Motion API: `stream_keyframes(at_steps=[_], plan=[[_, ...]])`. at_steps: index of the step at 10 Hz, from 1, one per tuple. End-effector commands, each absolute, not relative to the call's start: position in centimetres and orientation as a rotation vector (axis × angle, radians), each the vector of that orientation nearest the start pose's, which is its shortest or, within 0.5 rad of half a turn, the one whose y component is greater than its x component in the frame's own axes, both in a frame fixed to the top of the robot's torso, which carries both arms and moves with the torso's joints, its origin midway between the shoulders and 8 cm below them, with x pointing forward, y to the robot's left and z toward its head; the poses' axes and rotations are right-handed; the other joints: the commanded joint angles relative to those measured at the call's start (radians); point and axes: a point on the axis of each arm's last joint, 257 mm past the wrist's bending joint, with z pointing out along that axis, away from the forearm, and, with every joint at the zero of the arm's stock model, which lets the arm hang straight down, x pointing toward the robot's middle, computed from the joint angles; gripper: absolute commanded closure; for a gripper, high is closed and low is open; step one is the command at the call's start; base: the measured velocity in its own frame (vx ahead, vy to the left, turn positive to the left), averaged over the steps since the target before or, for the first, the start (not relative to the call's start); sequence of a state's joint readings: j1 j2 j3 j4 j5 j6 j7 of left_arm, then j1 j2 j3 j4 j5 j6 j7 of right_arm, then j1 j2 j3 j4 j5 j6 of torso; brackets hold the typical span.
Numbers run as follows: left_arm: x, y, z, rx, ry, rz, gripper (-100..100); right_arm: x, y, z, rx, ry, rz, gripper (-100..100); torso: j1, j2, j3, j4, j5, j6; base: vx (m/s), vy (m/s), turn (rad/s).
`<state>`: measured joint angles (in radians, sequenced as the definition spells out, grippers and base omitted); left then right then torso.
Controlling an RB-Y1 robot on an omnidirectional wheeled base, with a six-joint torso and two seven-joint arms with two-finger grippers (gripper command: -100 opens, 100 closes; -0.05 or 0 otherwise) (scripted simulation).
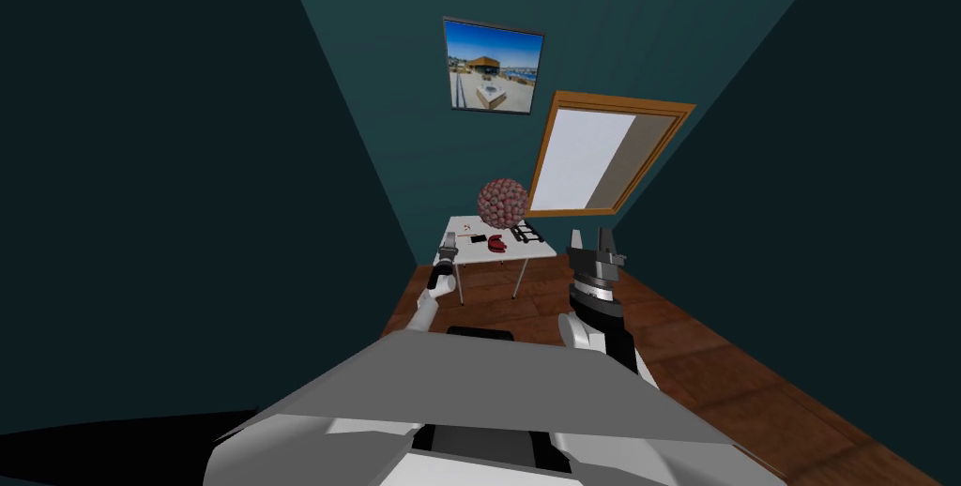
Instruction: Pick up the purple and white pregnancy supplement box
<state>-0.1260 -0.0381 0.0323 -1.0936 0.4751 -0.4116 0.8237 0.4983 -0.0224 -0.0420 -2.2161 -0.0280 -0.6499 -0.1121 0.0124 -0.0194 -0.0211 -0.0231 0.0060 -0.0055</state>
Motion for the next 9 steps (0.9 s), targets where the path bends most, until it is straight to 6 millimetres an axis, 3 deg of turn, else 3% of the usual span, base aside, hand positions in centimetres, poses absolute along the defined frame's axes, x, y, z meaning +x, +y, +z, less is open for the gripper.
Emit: stream_keyframes(at_steps=[1,3,4,5,7,8,9], plan=[[53.3,23.7,-31.4,-2.04,0.112,-1.976,100,32.7,-29.2,2.5,0.619,0.522,1.403,0,0.0,0.0,0.0,0.0,0.0,0.0,0.067,0.002,-0.075],[51.8,24.9,-31.4,-2.029,0.086,-1.967,100,32.7,-29.2,2.5,0.619,0.522,1.403,0,-0.001,-0.003,-0.003,-0.003,0.001,0.002,0.049,0.003,-0.032],[51.8,25.1,-30.5,-2.008,0.078,-1.985,100,32.7,-29.2,2.5,0.619,0.522,1.403,0,0.0,-0.001,-0.003,-0.005,0.002,0.0,0.007,-0.004,0.015],[50.7,24.3,-31.4,-2.042,0.095,-1.969,100,32.7,-29.2,2.5,0.619,0.522,1.403,0,0.001,0.0,-0.002,-0.004,0.002,0.0,0.055,0.002,-0.054],[49.3,25.4,-30.8,-2.019,0.068,-1.971,100,32.7,-29.2,2.5,0.619,0.522,1.403,0,0.001,-0.002,-0.003,-0.005,0.002,0.001,0.05,0.0,-0.04],[48.5,24.3,-31.1,-2.045,0.083,-1.969,100,32.7,-29.2,2.5,0.619,0.522,1.403,0,0.001,-0.001,-0.002,-0.004,0.002,0.0,0.065,-0.004,-0.067],[47.7,24.8,-30.8,-2.036,0.07,-1.968,100,32.7,-29.2,2.5,0.619,0.523,1.403,0,0.0,-0.002,-0.003,-0.004,0.002,0.001,0.071,-0.002,-0.058]])
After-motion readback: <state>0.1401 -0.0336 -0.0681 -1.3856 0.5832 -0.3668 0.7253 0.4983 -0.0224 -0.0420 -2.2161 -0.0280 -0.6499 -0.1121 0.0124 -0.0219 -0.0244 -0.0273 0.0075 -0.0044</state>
